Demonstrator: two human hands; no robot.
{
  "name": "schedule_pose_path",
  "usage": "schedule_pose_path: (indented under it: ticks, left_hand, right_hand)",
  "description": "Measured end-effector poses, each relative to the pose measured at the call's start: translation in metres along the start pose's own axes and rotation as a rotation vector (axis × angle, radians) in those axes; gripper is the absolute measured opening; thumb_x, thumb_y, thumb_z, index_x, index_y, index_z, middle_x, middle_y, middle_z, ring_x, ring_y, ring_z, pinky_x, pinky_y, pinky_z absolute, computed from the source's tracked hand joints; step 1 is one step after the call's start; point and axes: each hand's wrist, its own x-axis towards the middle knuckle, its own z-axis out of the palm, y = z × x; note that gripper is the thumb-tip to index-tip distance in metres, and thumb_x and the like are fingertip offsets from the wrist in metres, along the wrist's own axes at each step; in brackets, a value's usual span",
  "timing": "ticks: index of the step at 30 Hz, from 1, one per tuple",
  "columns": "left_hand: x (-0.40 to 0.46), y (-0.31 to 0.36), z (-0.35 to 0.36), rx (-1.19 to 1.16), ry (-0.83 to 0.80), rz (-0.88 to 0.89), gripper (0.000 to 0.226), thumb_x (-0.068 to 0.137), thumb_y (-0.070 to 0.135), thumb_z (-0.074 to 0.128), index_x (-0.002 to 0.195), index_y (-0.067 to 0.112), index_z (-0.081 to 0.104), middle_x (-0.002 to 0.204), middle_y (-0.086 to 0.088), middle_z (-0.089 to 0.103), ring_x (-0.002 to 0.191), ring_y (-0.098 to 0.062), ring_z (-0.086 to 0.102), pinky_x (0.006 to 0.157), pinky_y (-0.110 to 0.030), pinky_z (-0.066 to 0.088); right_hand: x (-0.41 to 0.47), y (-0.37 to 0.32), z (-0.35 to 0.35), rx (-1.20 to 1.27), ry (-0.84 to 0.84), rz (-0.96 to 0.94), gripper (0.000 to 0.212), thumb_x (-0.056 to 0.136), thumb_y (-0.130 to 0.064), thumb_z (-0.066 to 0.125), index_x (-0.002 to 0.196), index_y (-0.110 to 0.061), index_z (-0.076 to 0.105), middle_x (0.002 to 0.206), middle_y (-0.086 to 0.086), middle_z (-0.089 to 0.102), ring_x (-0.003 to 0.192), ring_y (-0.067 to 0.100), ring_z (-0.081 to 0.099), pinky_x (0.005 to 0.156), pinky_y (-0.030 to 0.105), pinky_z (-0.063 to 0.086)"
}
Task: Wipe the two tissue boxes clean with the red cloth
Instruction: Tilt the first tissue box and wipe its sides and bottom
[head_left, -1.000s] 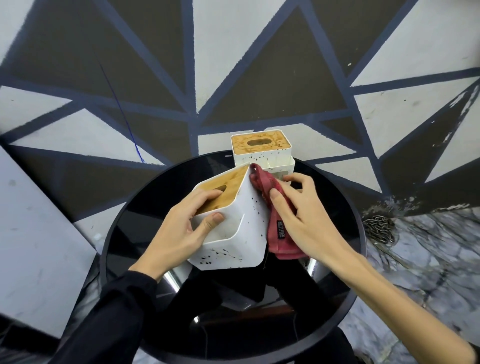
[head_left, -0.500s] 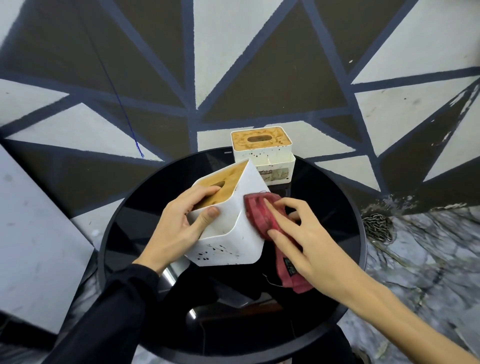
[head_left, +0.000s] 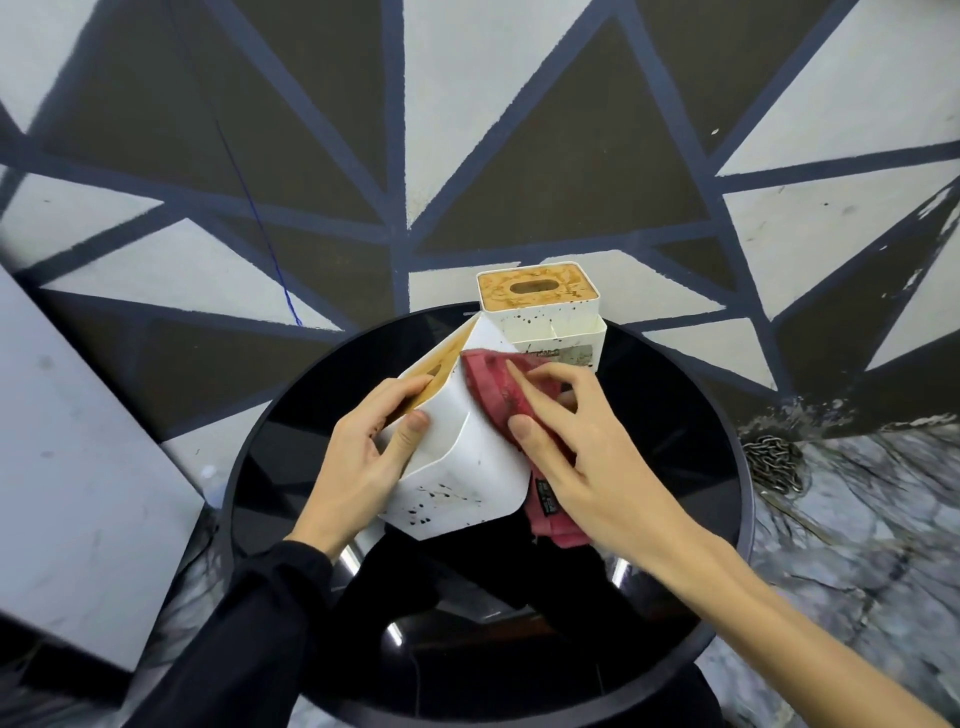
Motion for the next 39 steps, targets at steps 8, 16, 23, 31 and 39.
schedule_pose_path:
  ticks: [8,16,23,31,39]
  left_hand:
    - [0.002,-0.003,0.002,-0.035,-0.011,-0.011,0.062,0.099,0.068,0.054,0.134,0.018,0.068,0.124,-0.003,0.07,0.114,-0.024,0.067,0.095,-0.043,0.053]
    - [-0.001,-0.002,0.001,-0.067,0.035,-0.029,0.047,0.103,0.059,0.053,0.132,0.027,0.068,0.124,-0.003,0.071,0.115,-0.023,0.068,0.094,-0.04,0.054]
    - [-0.002,-0.004,0.0,-0.049,0.04,-0.035,0.046,0.104,0.051,0.051,0.135,0.022,0.067,0.124,-0.002,0.071,0.115,-0.021,0.068,0.095,-0.034,0.053]
    - [0.0,0.002,0.0,-0.036,-0.014,-0.009,0.057,0.1,0.065,0.054,0.132,0.021,0.068,0.117,-0.002,0.07,0.095,-0.011,0.065,0.08,-0.02,0.047]
    - [-0.001,0.002,0.001,-0.024,0.022,-0.021,0.073,0.093,0.08,0.051,0.134,0.022,0.068,0.126,0.006,0.071,0.113,-0.012,0.068,0.089,-0.022,0.049]
  right_hand:
    - [-0.015,0.021,-0.008,-0.147,-0.041,-0.038,0.057,0.106,-0.052,0.039,0.158,-0.028,0.043,0.141,-0.01,0.033,0.116,0.001,0.043,0.096,0.015,0.043]
    - [0.032,0.018,-0.003,0.058,0.021,0.117,0.046,0.11,-0.04,0.043,0.152,-0.024,0.053,0.133,-0.004,0.043,0.126,0.006,0.045,0.103,-0.001,0.026]
    - [-0.01,-0.013,0.003,0.018,-0.002,-0.048,0.052,0.107,-0.044,0.042,0.154,-0.024,0.05,0.134,-0.007,0.038,0.118,0.004,0.044,0.099,0.008,0.036]
    - [-0.043,0.016,-0.008,-0.127,-0.075,-0.079,0.049,0.107,-0.052,0.038,0.155,-0.045,0.039,0.142,-0.01,0.033,0.112,0.005,0.049,0.089,0.015,0.048]
    - [0.036,0.025,-0.011,-0.013,-0.009,0.085,0.046,0.108,-0.043,0.044,0.147,-0.025,0.059,0.129,-0.004,0.045,0.119,0.002,0.047,0.103,0.006,0.032]
